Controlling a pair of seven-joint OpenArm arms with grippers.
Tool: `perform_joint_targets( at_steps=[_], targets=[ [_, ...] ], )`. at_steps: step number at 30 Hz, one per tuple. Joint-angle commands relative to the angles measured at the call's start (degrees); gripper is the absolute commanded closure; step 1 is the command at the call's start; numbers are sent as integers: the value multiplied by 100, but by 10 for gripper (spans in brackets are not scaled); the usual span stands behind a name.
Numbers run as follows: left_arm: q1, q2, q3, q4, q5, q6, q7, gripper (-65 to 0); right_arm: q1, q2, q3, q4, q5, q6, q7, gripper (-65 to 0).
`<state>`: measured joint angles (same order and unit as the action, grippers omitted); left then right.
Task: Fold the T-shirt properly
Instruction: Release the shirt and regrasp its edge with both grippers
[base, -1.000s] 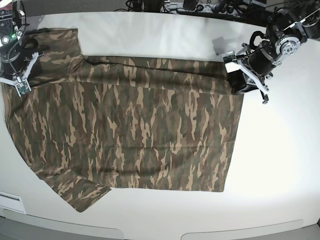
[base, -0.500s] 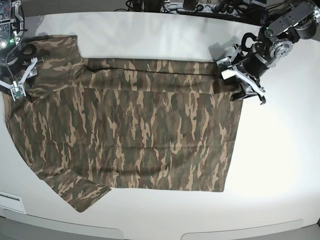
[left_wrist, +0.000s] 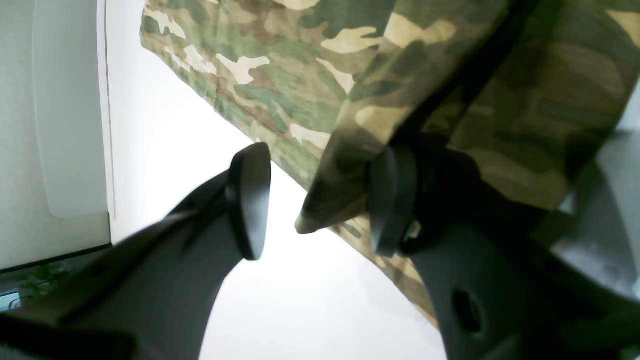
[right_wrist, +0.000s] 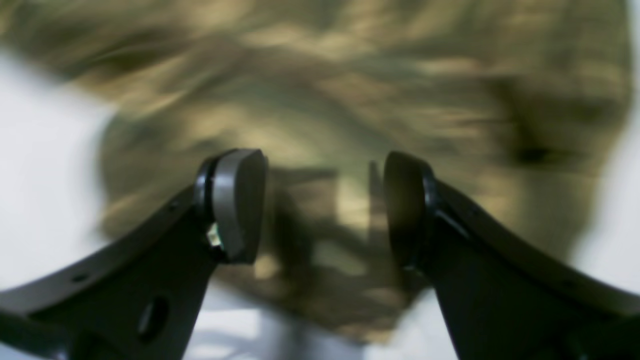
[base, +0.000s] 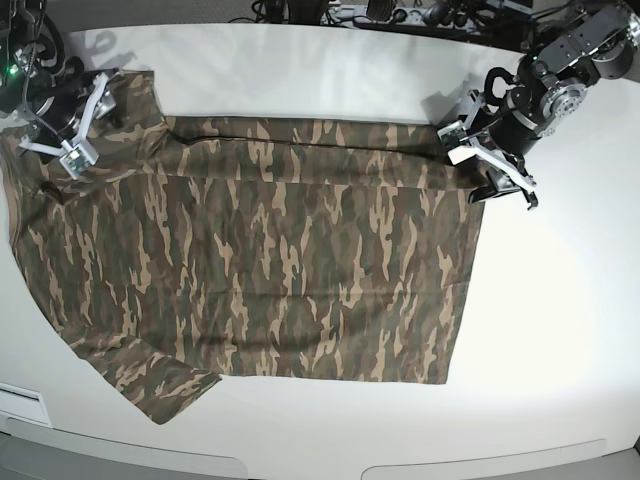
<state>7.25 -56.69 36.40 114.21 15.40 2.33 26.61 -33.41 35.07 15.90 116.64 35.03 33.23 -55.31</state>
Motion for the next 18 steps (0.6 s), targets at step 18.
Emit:
perform_joint_targets(
  at_steps=[18],
  targets=[
    [-61,-109,-48,68,42,66,-175,-316,-1075,96,59,-616,-1110,26,1237,-392]
  ],
)
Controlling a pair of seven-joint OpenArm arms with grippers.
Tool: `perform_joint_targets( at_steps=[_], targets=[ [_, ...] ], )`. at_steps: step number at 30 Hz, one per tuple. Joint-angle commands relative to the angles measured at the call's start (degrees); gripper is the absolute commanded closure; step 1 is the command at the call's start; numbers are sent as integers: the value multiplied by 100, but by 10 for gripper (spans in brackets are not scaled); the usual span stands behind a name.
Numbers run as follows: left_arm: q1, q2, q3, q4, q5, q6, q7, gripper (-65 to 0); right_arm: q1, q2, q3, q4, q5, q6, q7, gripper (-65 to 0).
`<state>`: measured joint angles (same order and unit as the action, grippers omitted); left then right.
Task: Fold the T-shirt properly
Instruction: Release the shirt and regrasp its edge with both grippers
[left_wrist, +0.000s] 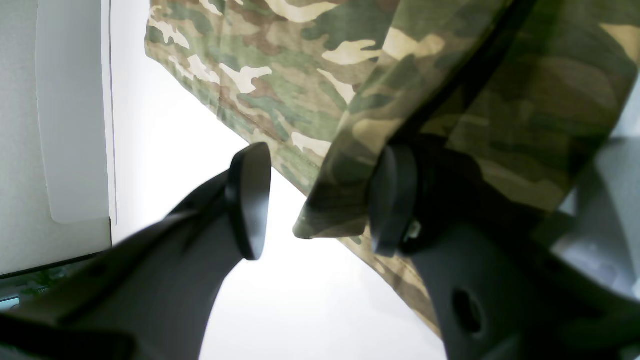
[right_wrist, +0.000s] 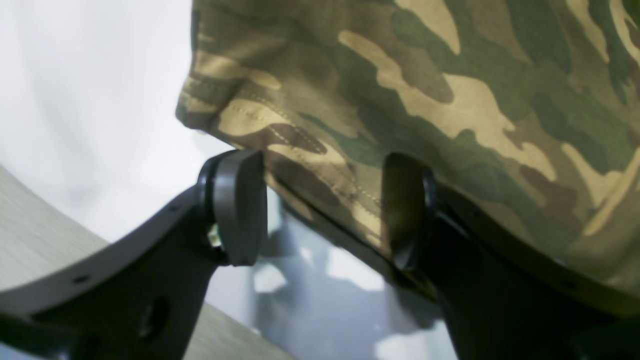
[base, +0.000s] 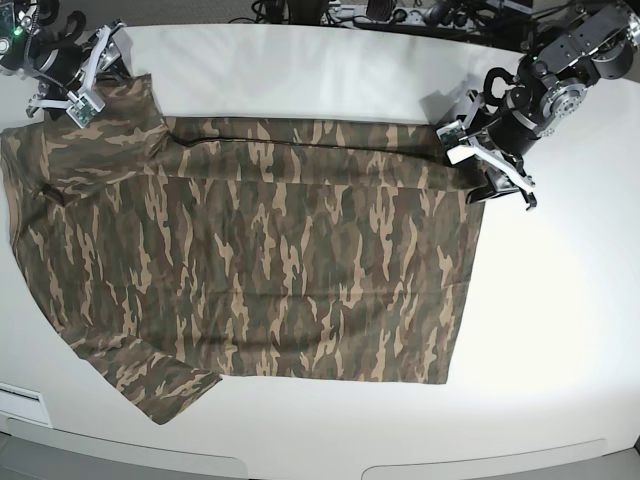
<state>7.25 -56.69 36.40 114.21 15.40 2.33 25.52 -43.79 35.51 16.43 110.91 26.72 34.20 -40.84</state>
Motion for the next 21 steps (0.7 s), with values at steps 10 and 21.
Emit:
perform_joint_targets(
  at_steps=[10,21],
  targets=[
    [-61,-109,-48,68,59,66,-90,-316,-20,55,7,-402,-258,-109,-522,0],
    [-61,-109,-48,70,83,68,-90,-316,0,59,9,1303,-737,-245,-396,0]
  ],
)
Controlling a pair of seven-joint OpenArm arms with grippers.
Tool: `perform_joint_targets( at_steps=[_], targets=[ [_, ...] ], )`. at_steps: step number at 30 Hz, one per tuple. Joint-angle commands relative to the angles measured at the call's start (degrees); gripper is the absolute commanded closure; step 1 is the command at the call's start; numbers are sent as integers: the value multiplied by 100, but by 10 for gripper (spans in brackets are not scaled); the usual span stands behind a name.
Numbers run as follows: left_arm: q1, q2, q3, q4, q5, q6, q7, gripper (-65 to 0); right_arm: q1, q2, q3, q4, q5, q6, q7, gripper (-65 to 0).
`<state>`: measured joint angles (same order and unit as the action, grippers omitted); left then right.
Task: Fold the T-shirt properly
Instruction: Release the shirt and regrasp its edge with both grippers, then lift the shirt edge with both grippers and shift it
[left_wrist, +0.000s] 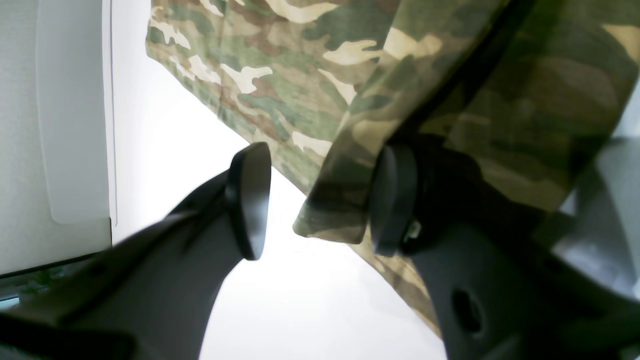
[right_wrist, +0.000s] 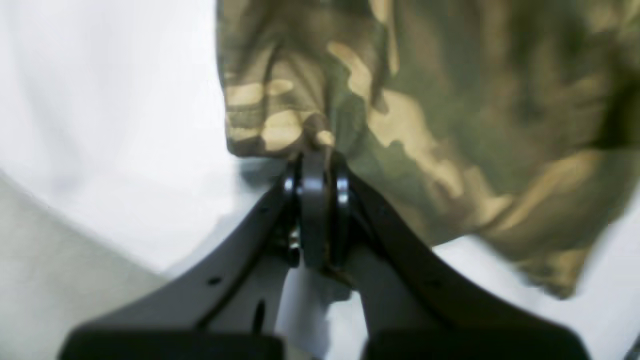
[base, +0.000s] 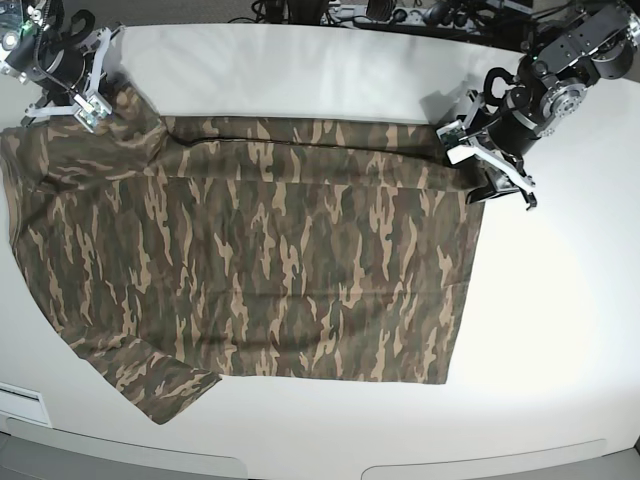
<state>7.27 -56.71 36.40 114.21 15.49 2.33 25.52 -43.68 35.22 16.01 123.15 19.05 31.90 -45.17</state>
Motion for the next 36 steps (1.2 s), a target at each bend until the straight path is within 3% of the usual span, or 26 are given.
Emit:
perform_joint_targets(
  at_steps=[1,8,16,19,22,30,36],
  targets=[
    [-63,-109,-48,70,74,68,-92,-316,26,87,50,151,-68,-63,175,0],
    [-63,-107,-48,70,74,68,-109,-316,686,83,48,197,-299,-909,962,0],
    [-63,-109,-48,70,203,122,-109,-316,1565,83,48,-446,-66,-883,1047,0],
    [-63,-107,-48,70,208,612,-109,-316,1808,81,48,-859,164,-898,1204,0],
    [-63,-107,-48,68,457,1091,-101,-316,1996,72,48,-1172,354,-706,1200,0],
    [-63,-107,-48,79,702,1150,-17,-317,2361,28,48,-1497,367,-671,1303,0],
    [-63,-107,-48,79,699,1683,-15,-316,2682,-197,9,-1558,365,-682,1329,0]
  ],
)
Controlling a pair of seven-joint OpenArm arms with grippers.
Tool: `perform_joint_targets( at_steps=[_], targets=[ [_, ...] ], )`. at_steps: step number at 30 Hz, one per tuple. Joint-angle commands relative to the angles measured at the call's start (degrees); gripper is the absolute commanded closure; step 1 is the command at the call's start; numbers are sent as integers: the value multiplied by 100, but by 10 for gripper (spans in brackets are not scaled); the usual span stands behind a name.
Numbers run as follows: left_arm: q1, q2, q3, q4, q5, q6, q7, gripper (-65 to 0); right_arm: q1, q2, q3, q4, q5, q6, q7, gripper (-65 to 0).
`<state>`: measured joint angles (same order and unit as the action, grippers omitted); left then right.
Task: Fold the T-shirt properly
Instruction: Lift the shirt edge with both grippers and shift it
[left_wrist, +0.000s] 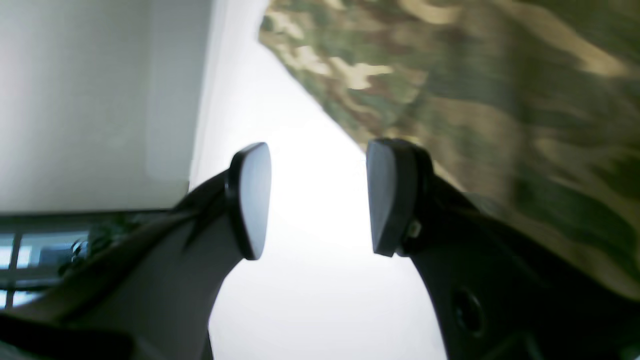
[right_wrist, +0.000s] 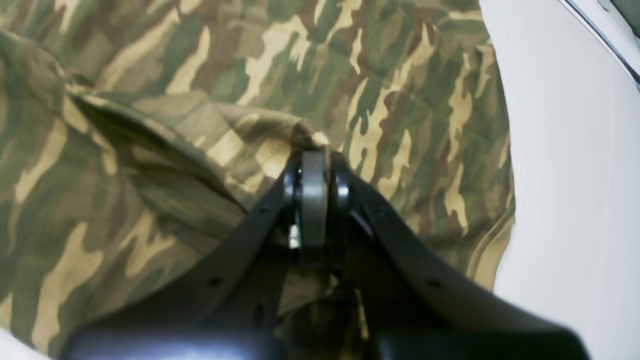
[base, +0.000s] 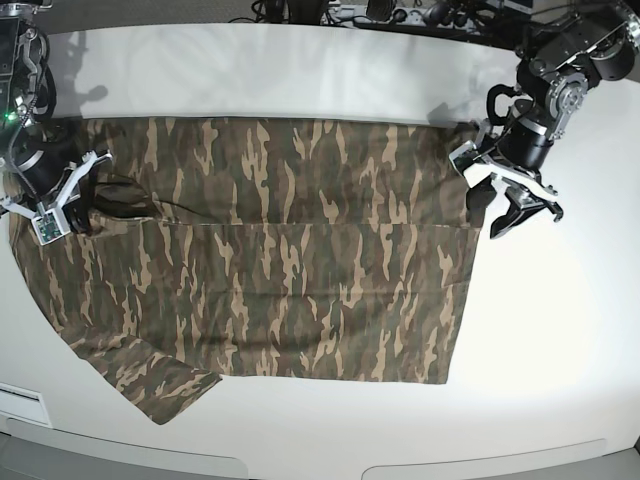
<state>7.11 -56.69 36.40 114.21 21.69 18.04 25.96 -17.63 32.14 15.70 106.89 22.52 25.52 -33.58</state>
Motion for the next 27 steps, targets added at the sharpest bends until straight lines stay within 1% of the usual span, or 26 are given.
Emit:
perform_joint_targets(
  at_steps=[1,3,4,5,7,8,9,10,11,12,16,17,19,21,24,25,26,27],
  targets=[
    [-48,-109,-48,79,79,111,-59,-316,116,85,20,39,17,-44,168,0],
    [-46,-109,-48,79,76,107,-57,-316,175,68,-55,-44,20,-44,175,0],
    [-46,-109,-48,79,76,107,-20,-316,201,57,-114,-103,20,-39,175,-39],
    [-46,-109,-48,79,76,107,-17,-316,212,55,-181,-164,17,-35,168,-100],
    [-46,-109,-48,79,76,105,-17,-316,208,57,-308,-212,11,-37,160,-253],
    [-46,-109,-48,79,76,105,-15,-316,208,57,-345,-212,-7,-39,111,-319],
    [-46,-109,-48,79,76,105,-20,-316,212,59,-348,-210,-7,-46,39,-366],
    [-46,-109,-48,79,74,103,-15,-316,232,63,-343,-192,-17,-63,-37,-383],
    [-46,-109,-48,79,72,83,-17,-316,243,79,-328,-153,-55,-203,-127,-383],
    [-44,-111,-48,79,72,57,-13,-316,254,105,-328,-96,-146,-439,-181,-383],
    [-31,-109,-46,79,63,-66,0,-316,321,107,-328,214,-758,-1567,-291,-381],
    [-28,-109,-46,79,50,-63,0,-316,319,107,-328,306,-892,-1784,-369,-381],
    [-31,-109,-46,79,11,-61,2,-316,317,105,-328,466,-1075,-2092,-579,-378],
    [-33,-109,-46,79,11,-61,0,-316,317,107,-328,570,-1102,-2214,-726,-370],
    [-33,-109,-46,79,9,-61,0,-315,315,107,-328,579,-1099,-2109,-772,-370],
    [-33,-107,-46,79,0,-52,-15,-298,317,105,-328,579,-1099,-2035,-835,-366],
    [-33,-107,-46,79,-48,-7,-59,-247,315,105,-328,579,-1075,-1954,-907,-331],
    [-35,-107,-46,81,-125,68,-74,-159,315,105,-328,579,-1043,-1862,-1003,-263]
  ],
)
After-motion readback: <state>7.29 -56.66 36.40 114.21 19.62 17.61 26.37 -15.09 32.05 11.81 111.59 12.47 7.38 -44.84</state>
